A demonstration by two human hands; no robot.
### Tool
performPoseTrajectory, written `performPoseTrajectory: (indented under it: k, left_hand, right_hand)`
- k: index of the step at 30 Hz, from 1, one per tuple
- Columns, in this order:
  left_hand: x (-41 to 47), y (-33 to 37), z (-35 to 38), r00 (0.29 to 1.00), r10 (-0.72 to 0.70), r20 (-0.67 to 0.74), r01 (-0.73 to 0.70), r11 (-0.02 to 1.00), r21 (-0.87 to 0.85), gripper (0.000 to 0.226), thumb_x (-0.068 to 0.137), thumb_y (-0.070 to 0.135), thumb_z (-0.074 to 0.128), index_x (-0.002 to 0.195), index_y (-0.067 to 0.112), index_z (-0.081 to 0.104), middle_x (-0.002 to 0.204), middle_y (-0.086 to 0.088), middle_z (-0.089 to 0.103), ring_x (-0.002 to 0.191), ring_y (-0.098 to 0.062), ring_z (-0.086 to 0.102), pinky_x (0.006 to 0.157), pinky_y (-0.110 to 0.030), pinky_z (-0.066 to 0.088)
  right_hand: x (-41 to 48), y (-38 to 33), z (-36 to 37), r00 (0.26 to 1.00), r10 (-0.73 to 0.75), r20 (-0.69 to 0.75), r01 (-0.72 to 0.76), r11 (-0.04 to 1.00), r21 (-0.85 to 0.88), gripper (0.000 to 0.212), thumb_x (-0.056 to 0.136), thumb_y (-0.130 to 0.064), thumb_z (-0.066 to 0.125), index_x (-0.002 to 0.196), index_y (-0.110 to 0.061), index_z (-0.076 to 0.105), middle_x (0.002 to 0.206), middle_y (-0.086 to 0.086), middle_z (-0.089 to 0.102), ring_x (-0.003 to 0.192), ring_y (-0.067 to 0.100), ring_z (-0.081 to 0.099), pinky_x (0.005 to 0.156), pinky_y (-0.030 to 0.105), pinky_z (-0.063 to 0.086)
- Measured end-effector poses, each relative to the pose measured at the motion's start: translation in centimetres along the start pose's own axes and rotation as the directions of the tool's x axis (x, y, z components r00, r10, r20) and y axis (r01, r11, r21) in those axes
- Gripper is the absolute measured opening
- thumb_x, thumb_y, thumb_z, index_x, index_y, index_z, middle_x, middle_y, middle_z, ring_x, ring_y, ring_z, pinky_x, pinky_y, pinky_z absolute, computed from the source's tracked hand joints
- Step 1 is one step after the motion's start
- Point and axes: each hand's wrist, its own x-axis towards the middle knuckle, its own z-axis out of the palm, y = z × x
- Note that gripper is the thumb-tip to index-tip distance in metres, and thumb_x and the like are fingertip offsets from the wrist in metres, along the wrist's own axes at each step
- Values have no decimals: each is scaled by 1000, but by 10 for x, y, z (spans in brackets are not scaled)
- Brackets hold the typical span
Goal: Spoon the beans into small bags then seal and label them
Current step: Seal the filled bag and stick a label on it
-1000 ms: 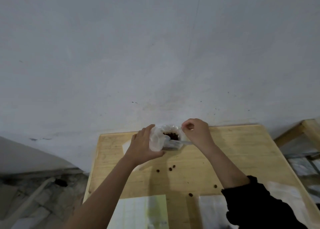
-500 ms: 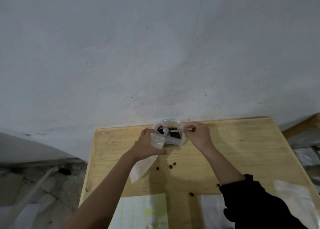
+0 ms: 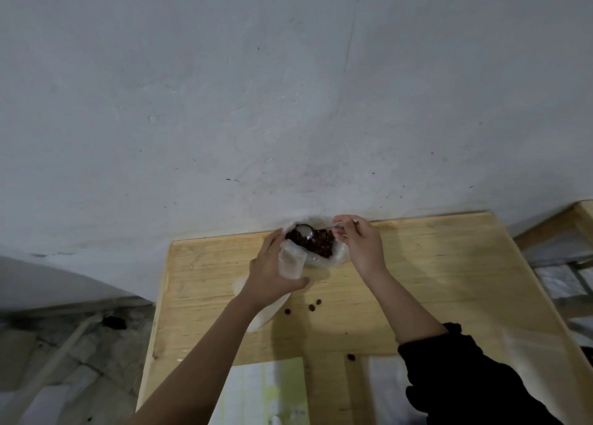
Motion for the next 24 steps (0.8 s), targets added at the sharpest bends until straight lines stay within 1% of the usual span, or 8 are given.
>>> performPoseTrajectory:
  k: [3,6,9,12,15,18,20,24]
  left_hand:
    - [-5,-5,6,993,68,-94,-59,993,102,113,54,68,59,148,22,18,155,9,14,141,-10,19,108,-47,32]
    - [-11,-6,6,977,73,-198,-41,986,159,113,55,68,53,149,18,15,156,8,10,141,-9,16,108,-41,28]
    - [-14,-6,5,973,90,-212,-53,983,174,110,58,68,51,149,19,14,156,12,7,140,-5,16,107,-37,23]
    - [-18,-5,7,975,134,-178,-99,976,195,107,60,64,51,149,19,14,154,18,4,136,4,11,108,-37,23]
    - [-20,-3,9,981,137,-135,-105,970,219,108,61,67,51,150,18,13,155,16,4,141,-3,11,110,-39,24]
    - [-20,-4,8,985,135,-112,-106,965,239,111,60,69,53,150,18,12,156,15,3,142,-7,13,108,-39,25]
    - [-20,-5,8,987,129,-101,-99,962,255,111,60,69,53,150,18,12,156,14,3,142,-8,14,108,-39,25]
    - [-18,-5,7,994,59,-97,-33,966,258,114,55,69,48,149,18,10,156,12,2,140,-12,20,109,-40,24]
  right_hand:
    - [-11,-2,-2,992,-128,-3,127,989,-78,22,98,-16,45,100,-8,65,88,-1,66,83,7,64,79,18,54]
    - [-20,2,-6,973,-226,-39,218,966,-136,22,98,-16,45,101,-8,65,87,-8,64,78,-2,62,75,12,51]
    - [-25,8,-10,962,-263,-78,246,953,-179,21,98,-14,44,101,-12,65,86,-10,63,78,-1,62,74,12,51]
    - [-27,14,-8,976,-183,-117,166,976,-144,21,99,-10,42,94,-14,62,82,-8,62,76,7,62,72,14,52]
    - [-23,20,1,986,41,-160,-36,999,35,27,98,-6,42,80,-13,61,80,6,64,74,17,63,68,19,55]
    - [-20,21,8,965,199,-170,-161,964,211,27,97,-5,42,80,-5,62,84,12,64,73,20,64,62,18,56]
    - [-18,19,9,956,234,-177,-185,950,252,25,97,-6,42,82,-3,62,84,12,64,71,19,64,59,17,55]
    - [-16,12,-1,948,233,-218,-171,948,267,23,97,-8,44,84,-3,62,82,10,64,67,18,62,58,17,54]
